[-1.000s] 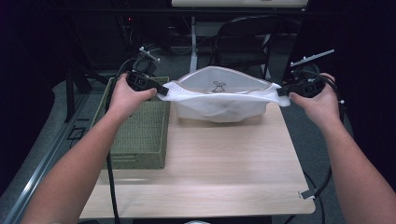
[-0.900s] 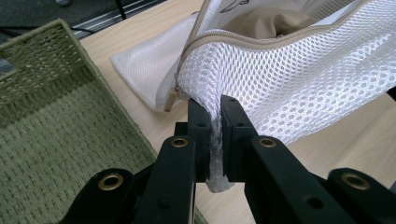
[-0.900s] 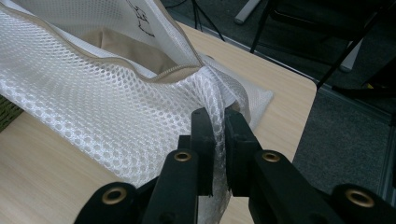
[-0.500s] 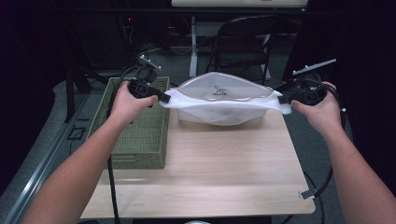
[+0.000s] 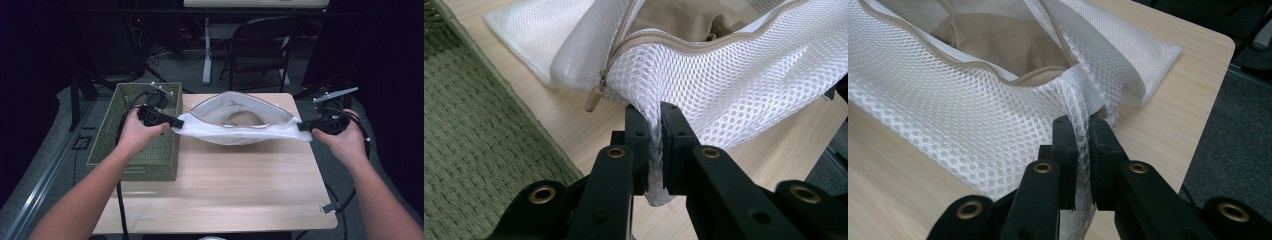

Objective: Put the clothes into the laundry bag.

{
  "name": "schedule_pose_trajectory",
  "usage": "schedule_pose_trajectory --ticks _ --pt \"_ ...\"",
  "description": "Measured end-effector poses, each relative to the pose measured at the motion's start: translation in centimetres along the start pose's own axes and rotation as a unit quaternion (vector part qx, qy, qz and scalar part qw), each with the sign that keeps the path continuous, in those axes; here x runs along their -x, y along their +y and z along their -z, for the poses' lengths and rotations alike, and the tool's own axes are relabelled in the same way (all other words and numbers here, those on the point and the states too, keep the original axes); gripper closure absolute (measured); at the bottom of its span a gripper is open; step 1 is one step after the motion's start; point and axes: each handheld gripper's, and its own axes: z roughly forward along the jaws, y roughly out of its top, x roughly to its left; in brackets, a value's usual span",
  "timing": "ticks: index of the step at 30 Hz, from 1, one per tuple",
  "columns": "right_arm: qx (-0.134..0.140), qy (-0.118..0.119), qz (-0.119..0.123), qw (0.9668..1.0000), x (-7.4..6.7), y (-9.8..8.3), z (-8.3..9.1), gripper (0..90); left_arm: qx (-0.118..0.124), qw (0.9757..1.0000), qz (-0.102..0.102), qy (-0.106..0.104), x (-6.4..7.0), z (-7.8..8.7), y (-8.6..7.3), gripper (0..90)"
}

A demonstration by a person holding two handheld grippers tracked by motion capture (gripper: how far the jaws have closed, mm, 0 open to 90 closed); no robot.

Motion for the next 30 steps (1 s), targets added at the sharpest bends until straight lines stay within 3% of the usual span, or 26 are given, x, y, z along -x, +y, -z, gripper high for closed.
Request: schedule_pose_trajectory --ticks 4,15,25,30 --pt "-0.001 0.0 0.004 1.0 -0.3 -1.1 -0.1 83.4 -0.001 1.0 -0.006 0.001 0.5 -0.4 -0.9 84.0" --pt "-0.004 0.024 -0.018 0.9995 -0.4 -3.7 -0.7 83.2 -0.006 0.9999 -0.013 -0.003 1.4 -1.5 -3.2 83.7" --pt "-0.002 0.02 -0.011 0.9997 -1.0 -4.9 -0.9 82.9 0.001 1.0 -0.006 -0.003 1.9 -2.1 -4.8 83.6" --pt "0.001 0.021 -0.013 0.9997 -1.2 -5.6 -1.1 83.0 0.001 0.9999 -0.017 0.002 2.4 -2.3 -5.6 83.5"
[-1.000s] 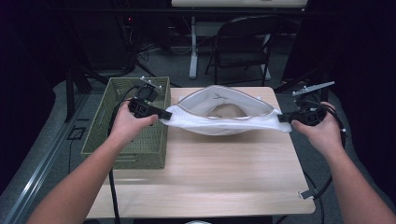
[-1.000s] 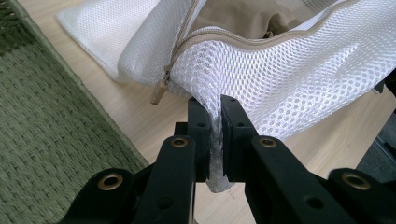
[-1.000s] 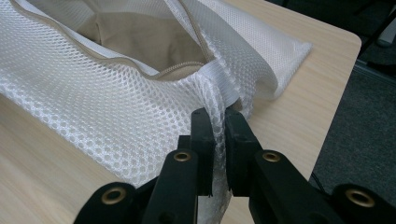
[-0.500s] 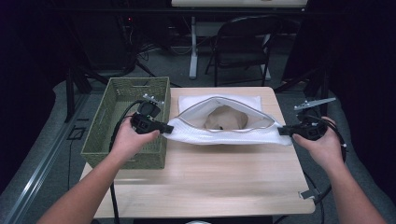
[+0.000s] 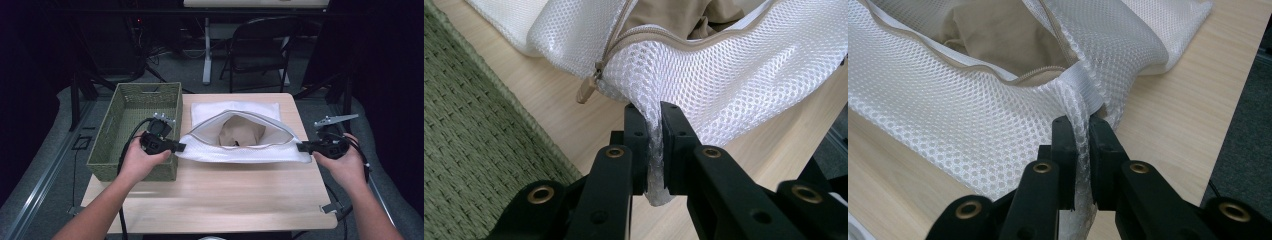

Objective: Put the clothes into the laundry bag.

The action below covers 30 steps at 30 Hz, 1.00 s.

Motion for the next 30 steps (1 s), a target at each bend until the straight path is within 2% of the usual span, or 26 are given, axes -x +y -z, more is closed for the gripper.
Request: schedule_pose_trajectory --ticks 7,11,14,18,23,25,29,30 --pt "0.002 -0.006 -0.002 1.0 -0.5 -1.5 -0.4 82.9 0.003 0.9998 -0.011 0.017 1.1 -0.8 -1.5 83.4" --pt "0.002 -0.014 -0.001 0.9999 -1.0 -2.4 -0.6 82.8 0.009 0.9998 -0.005 0.019 1.5 -1.4 -2.5 83.4" --pt "0.006 -0.01 -0.009 0.9999 -1.3 -3.2 -0.8 82.7 0.01 0.9997 -0.003 0.02 1.7 -1.8 -3.5 83.4" --pt "0.007 -0.002 -0.023 0.9997 -1.4 -4.5 -1.2 82.7 0.013 0.9998 0.003 0.014 1.8 -2.3 -4.7 83.4" --pt "0.023 0.007 -0.046 0.9987 -1.5 -5.9 -1.5 82.6 0.018 0.9997 0.011 0.009 2.0 -2.8 -6.2 83.2" --pt "0.018 0.0 -0.046 0.9988 -1.6 -6.5 -1.7 82.5 0.024 0.9995 0.02 0.002 2.1 -3.2 -6.8 83.1" --pt "0.011 -0.007 -0.05 0.9987 -2.0 -7.6 -2.4 82.3 0.025 0.9995 0.019 0.01 2.3 -4.0 -8.0 82.9" --pt "0.011 -0.01 -0.049 0.9987 -2.0 -7.9 -2.6 82.2 0.029 0.9992 0.025 0.01 2.4 -4.2 -8.3 82.8"
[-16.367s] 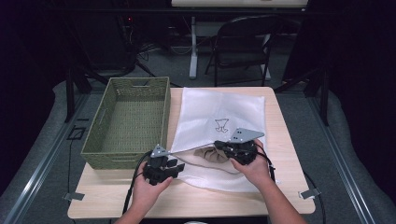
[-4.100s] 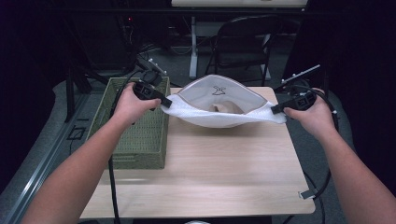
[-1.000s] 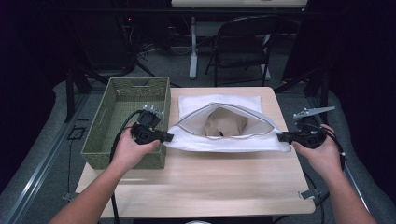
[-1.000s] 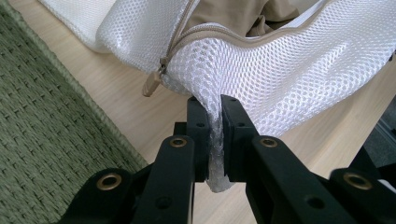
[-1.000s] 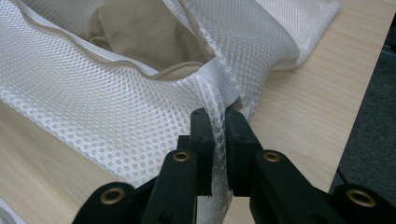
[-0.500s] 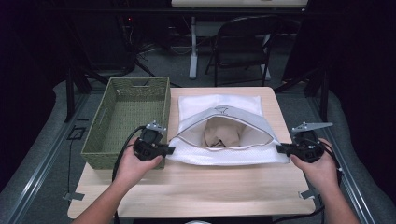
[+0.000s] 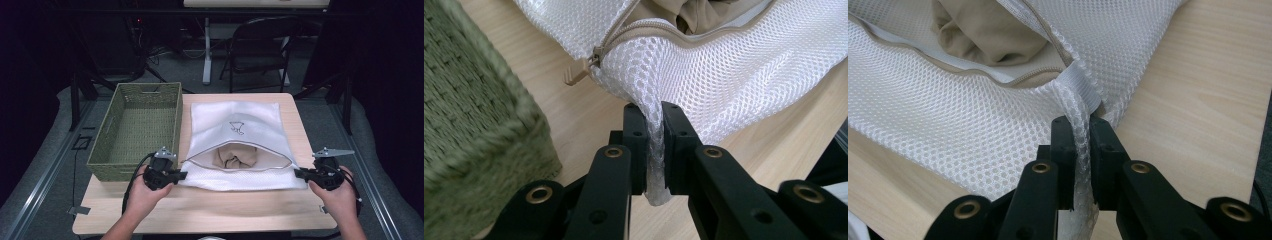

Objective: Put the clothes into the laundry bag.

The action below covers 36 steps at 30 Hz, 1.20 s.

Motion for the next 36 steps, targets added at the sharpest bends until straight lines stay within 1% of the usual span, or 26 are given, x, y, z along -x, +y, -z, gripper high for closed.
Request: schedule_pose_trajectory --ticks 1,4,6,9,14,17,19,20,23,26,27,29,31,32,33,35,36 --pt "-0.003 0.002 -0.002 1.0 0.0 -0.2 -0.1 82.1 0.001 1.0 0.0 0.001 0.0 -0.1 -0.3 82.7" --pt "-0.003 -0.002 -0.009 1.0 0.0 -0.9 -0.5 81.9 0.006 0.9999 0.003 0.009 0.0 -0.6 -1.0 82.6" --pt "-0.005 0.0 -0.014 0.9999 0.0 -1.3 -0.9 81.9 0.001 0.9999 -0.001 0.01 0.0 -1.0 -1.4 82.5" --pt "-0.013 -0.003 -0.018 0.9997 -0.1 -1.9 -1.3 81.9 -0.006 0.9999 0.003 0.01 0.0 -1.7 -1.9 82.5" --pt "-0.022 -0.009 -0.018 0.9995 -0.2 -2.6 -2.0 81.9 -0.019 0.9998 0.004 0.01 -0.1 -2.6 -2.8 82.4" --pt "-0.027 -0.008 -0.019 0.9994 -0.2 -3.1 -2.5 81.8 -0.028 0.9996 0.004 0.01 -0.1 -3.1 -3.3 82.1" --pt "-0.03 -0.01 -0.02 0.9993 -0.3 -3.4 -2.7 81.8 -0.029 0.9995 0.004 0.013 -0.1 -3.4 -3.6 81.8" --pt "-0.03 -0.009 -0.021 0.9993 -0.3 -3.5 -2.8 81.8 -0.034 0.9994 0.004 0.011 -0.1 -3.5 -3.7 81.7" --pt "-0.036 -0.006 -0.023 0.9991 -0.4 -3.8 -3.1 81.6 -0.04 0.999 -0.001 0.016 -0.3 -3.8 -3.9 81.4" --pt "-0.042 -0.006 -0.021 0.9989 -0.4 -4.0 -3.4 81.6 -0.044 0.9988 0.002 0.018 -0.3 -4.0 -4.1 81.1" --pt "-0.044 -0.008 -0.022 0.9988 -0.5 -4.0 -3.4 81.5 -0.047 0.9987 0.0 0.017 -0.2 -4.1 -4.2 80.9" --pt "-0.048 -0.006 -0.022 0.9986 -0.4 -4.1 -3.5 81.4 -0.055 0.9983 -0.004 0.017 -0.2 -4.3 -4.4 80.6" --pt "-0.053 -0.007 -0.023 0.9983 -0.4 -4.2 -3.6 81.4 -0.061 0.998 0.001 0.015 -0.1 -4.5 -4.5 80.4" --pt "-0.056 -0.005 -0.022 0.9982 -0.4 -4.3 -3.7 81.3 -0.066 0.9977 -0.001 0.015 -0.2 -4.6 -4.5 80.4" --pt "-0.06 -0.006 -0.023 0.9979 -0.4 -4.3 -3.8 81.3 -0.066 0.9976 -0.003 0.019 -0.2 -4.7 -4.6 80.4" --pt "-0.064 -0.008 -0.022 0.9976 -0.3 -4.4 -3.9 81.3 -0.068 0.9975 -0.002 0.018 -0.2 -4.9 -4.6 80.3" --pt "-0.064 -0.007 -0.023 0.9976 -0.3 -4.5 -4.0 81.3 -0.07 0.9973 -0.005 0.019 -0.2 -4.9 -4.6 80.3"
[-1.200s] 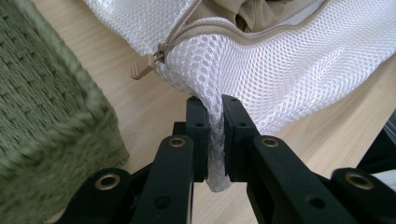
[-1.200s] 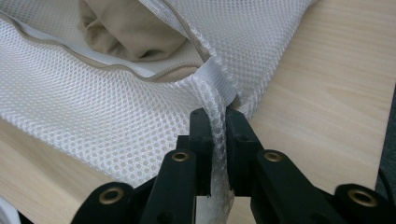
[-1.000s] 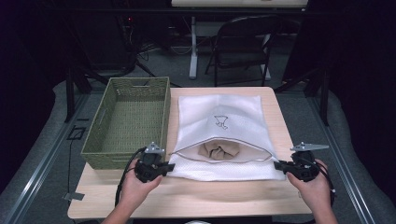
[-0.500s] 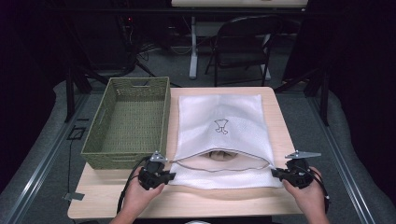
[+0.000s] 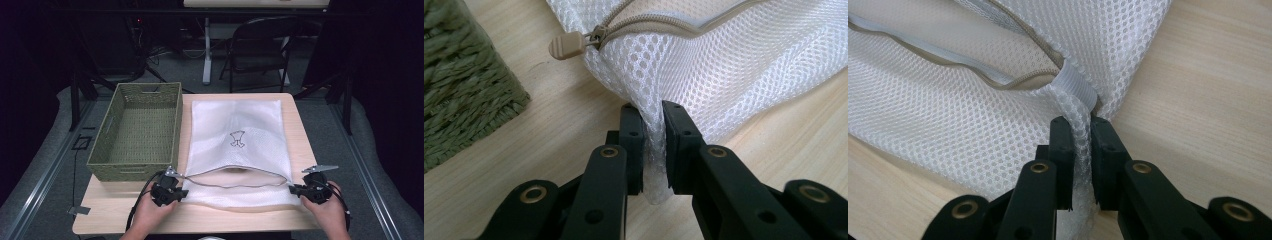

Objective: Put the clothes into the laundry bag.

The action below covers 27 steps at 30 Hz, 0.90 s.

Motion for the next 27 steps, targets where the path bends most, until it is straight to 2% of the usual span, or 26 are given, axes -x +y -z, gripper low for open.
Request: schedule_pose_trajectory --ticks 7,12,17,21,22,27 --pt "-0.004 -0.002 -0.002 1.0 0.1 -0.1 -0.2 80.5 0.004 1.0 0.006 -0.003 0.0 0.1 0.0 77.5" --pt "0.007 0.004 -0.003 1.0 0.0 0.0 0.4 76.7 0.028 0.9994 0.017 -0.011 -0.1 1.1 0.2 68.7" --pt "0.017 0.005 -0.001 0.9998 0.0 0.1 1.1 71.9 0.048 0.9986 0.019 -0.013 0.0 2.3 0.6 62.8" --pt "0.023 0.011 -0.007 0.9997 0.0 0.2 1.7 68.0 0.049 0.9985 0.018 -0.016 0.0 2.9 0.8 60.0" --pt "0.024 0.011 -0.008 0.9996 0.0 0.2 1.8 66.9 0.051 0.9983 0.023 -0.017 0.1 3.0 0.8 59.3" --pt "0.027 0.02 -0.011 0.9994 0.1 0.2 1.9 58.3 0.05 0.9983 0.024 -0.018 0.3 3.1 0.9 52.5"
